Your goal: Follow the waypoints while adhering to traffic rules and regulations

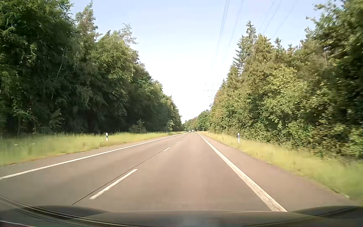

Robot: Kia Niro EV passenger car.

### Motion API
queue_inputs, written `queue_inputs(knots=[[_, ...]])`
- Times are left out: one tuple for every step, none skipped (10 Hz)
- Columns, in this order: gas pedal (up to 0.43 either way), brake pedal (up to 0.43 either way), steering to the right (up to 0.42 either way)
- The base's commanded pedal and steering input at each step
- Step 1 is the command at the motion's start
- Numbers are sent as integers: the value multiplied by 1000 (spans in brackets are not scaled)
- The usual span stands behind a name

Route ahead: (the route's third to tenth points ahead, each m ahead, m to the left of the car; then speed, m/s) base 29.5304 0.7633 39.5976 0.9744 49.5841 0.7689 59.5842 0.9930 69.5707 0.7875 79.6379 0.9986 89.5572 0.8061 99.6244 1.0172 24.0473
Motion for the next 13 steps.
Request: queue_inputs(knots=[[197, 30, 1], [197, 30, 1], [197, 30, 1], [197, 30, 1], [197, 30, 0], [197, 30, 0], [197, 30, 1], [197, 30, 1], [197, 30, 1], [197, 30, 1], [197, 30, 0], [197, 30, 1], [197, 30, 1]])
